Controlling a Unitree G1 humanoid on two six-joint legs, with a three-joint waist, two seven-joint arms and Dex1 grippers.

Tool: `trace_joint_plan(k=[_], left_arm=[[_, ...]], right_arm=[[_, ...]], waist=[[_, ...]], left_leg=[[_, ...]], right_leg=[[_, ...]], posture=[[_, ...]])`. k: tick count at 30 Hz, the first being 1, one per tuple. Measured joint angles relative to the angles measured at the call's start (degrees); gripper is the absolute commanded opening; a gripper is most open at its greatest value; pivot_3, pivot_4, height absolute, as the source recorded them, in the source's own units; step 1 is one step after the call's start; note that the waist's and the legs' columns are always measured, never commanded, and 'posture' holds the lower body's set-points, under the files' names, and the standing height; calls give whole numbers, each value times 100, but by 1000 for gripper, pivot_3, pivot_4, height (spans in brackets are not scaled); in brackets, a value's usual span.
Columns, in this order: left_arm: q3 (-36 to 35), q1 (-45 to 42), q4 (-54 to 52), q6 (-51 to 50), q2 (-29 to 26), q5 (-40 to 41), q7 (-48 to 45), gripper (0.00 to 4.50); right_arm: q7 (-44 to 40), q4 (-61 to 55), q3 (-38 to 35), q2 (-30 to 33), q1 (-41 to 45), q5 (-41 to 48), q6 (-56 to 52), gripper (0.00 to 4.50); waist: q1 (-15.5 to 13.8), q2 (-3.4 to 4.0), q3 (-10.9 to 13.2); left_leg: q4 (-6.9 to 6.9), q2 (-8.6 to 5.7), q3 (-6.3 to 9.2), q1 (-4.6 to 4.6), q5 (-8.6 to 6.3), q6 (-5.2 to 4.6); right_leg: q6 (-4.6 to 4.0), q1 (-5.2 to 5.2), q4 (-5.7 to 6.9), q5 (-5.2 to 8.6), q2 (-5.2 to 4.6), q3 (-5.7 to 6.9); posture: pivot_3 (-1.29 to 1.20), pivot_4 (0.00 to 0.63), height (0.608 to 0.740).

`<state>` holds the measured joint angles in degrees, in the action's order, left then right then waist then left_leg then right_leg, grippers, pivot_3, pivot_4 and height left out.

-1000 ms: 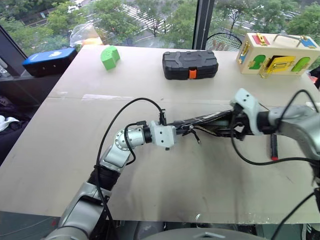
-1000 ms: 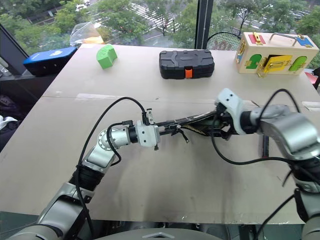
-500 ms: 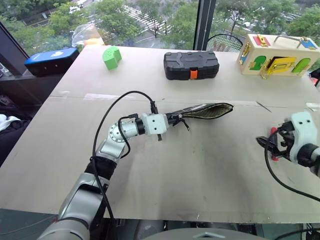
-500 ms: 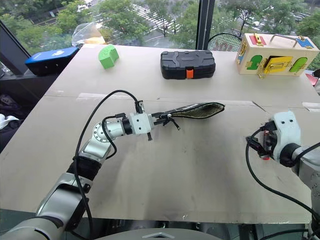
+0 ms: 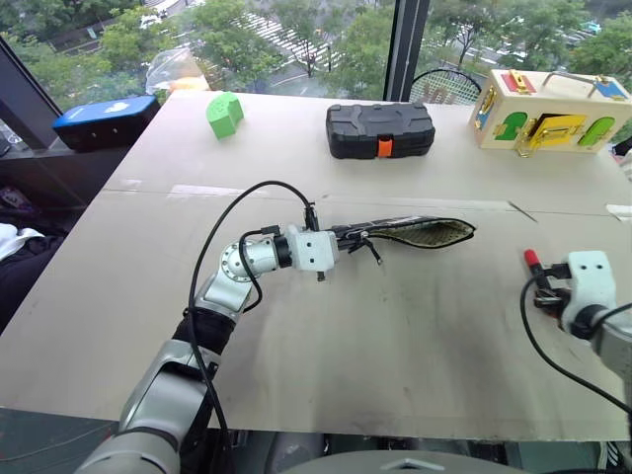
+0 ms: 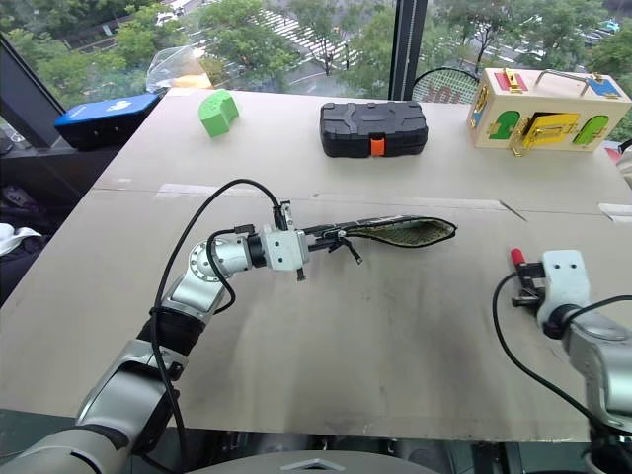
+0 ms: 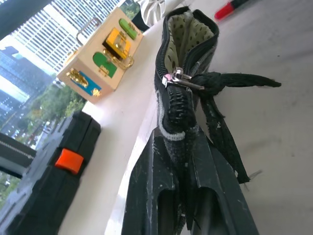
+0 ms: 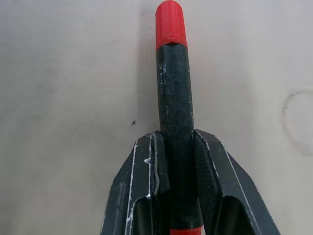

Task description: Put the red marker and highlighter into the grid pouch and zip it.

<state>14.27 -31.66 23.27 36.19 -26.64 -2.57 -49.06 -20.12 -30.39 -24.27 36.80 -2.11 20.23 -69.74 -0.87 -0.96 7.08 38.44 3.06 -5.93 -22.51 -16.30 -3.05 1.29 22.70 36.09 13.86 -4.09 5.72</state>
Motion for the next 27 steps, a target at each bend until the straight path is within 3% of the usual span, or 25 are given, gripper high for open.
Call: trace_joint_plan(k=[6,8,11,19,27], left_arm=[[3,-42,-5,-26,11,9,-75,0],[17,-83,12,-6,22,10,-103,0],[88,-176,28,36,123,10,-152,0],[161,-159,-39,46,146,28,-195,0],[207,-40,-354,-71,225,-7,-170,0]], right_arm=[[-2396,-1034,-249,2336,-215,1156,347,205],[-2734,-1029,172,2864,302,1175,632,205],[-2920,-886,1278,3174,1486,1070,1047,205],[-3429,-73,3799,3347,3172,-300,2018,205],[-3652,823,5137,1964,4494,-1376,2370,205]], waist=[[33,9,5],[37,8,7],[29,2,10],[13,2,11],[23,6,13]], left_leg=[[-12,9,10,11,-15,-23],[-8,10,9,11,-15,-24],[-2,7,7,10,-16,-24],[8,-2,-3,-14,-5,-6],[16,4,-12,-6,-3,-4]], right_leg=[[0,-3,-9,0,11,0],[0,0,-11,0,8,-1],[-2,-1,-14,0,1,-3],[0,9,-23,-2,-4,-4],[1,9,-8,-2,4,7]], posture=[[0,150,740],[0,150,740],[0,150,740],[0,150,740],[0,150,740]])
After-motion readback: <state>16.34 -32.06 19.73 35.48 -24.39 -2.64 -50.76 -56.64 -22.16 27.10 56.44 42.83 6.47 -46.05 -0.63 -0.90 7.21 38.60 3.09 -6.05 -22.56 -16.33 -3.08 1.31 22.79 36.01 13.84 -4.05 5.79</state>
